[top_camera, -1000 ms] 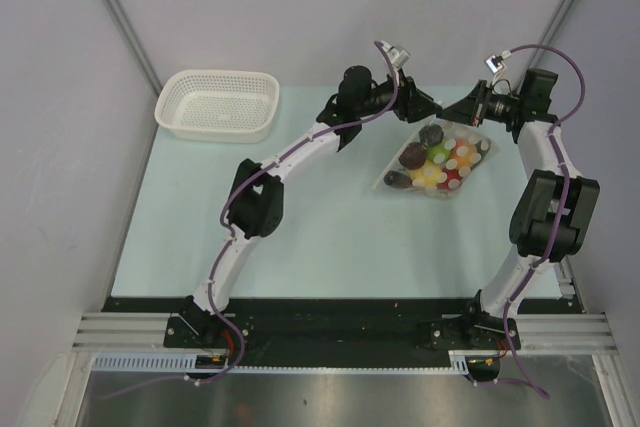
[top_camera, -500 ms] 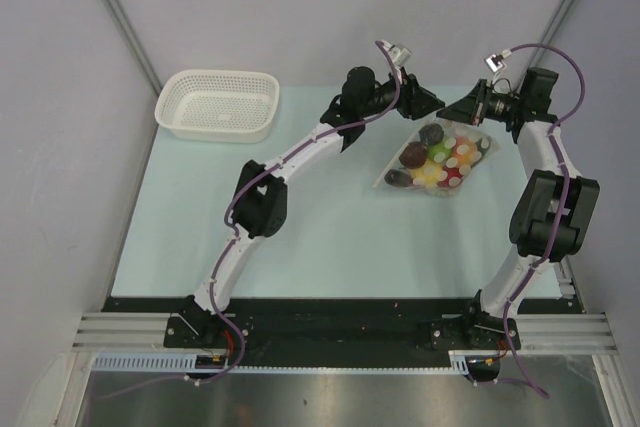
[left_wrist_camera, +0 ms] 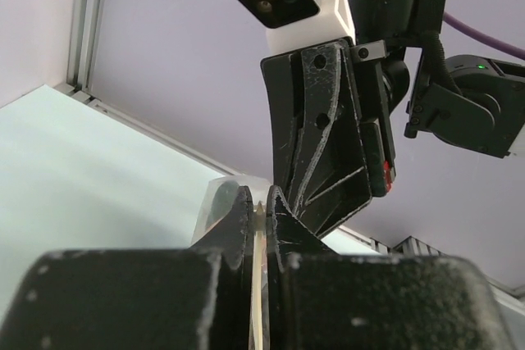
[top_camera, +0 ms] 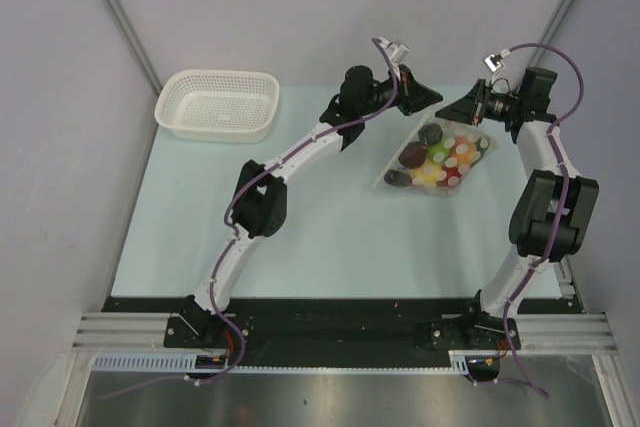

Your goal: Open the zip-top bag and remove the fake food

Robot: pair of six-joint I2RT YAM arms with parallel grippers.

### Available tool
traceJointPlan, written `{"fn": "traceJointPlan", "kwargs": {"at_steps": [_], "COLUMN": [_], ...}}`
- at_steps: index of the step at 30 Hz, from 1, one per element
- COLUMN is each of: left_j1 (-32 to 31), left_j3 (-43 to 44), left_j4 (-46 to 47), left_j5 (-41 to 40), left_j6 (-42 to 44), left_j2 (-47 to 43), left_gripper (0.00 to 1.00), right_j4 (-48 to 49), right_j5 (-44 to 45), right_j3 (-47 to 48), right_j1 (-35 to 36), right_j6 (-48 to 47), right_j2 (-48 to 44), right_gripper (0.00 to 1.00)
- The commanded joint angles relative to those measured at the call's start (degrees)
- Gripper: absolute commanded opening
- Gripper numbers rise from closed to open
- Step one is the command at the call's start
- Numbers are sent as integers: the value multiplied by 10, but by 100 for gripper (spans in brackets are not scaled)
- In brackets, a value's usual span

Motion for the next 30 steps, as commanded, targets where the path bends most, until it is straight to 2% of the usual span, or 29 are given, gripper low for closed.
{"fn": "traceJointPlan", "kwargs": {"at_steps": [1, 4, 7, 11, 12, 13, 15, 21, 22, 25, 27, 30], "left_j1": [3, 3, 3, 3, 3, 3, 3, 9, 10, 14, 14, 14], "left_j3": [0, -11, -18, -19, -23, -26, -32, -32, -36, -69, -77, -77], "left_j4": [42, 46, 54, 69, 73, 74, 73, 70, 67, 85, 83, 79], "left_j5": [24, 30, 39, 56, 57, 57, 56, 57, 57, 53, 58, 60], "left_j6": [-17, -20, -31, -46, -50, -50, -46, -46, -48, -54, -51, -48], "left_j2": [-15, -22, -21, -17, -17, -19, -26, -31, -31, -44, -46, -45], "left_gripper": [0, 0, 0, 0, 0, 0, 0, 1, 17, 41, 46, 43], "right_j4": [31, 35, 34, 60, 64, 65, 64, 58, 61, 64, 65, 91], "right_j5": [-16, -15, -12, -17, -21, -27, -28, -22, -23, -24, -26, -27], "right_j3": [10, 10, 10, 11, 11, 11, 11, 11, 10, 11, 11, 10], "right_j1": [-1, 0, -1, 2, 4, 5, 7, 6, 6, 4, 3, 2], "right_j6": [18, 22, 23, 45, 49, 55, 53, 41, 42, 51, 56, 63], "right_j2": [-32, -30, -31, -25, -21, -20, -20, -23, -24, -27, -27, -26], "right_gripper": [4, 4, 16, 23, 20, 9, 1, 0, 0, 0, 0, 0]}}
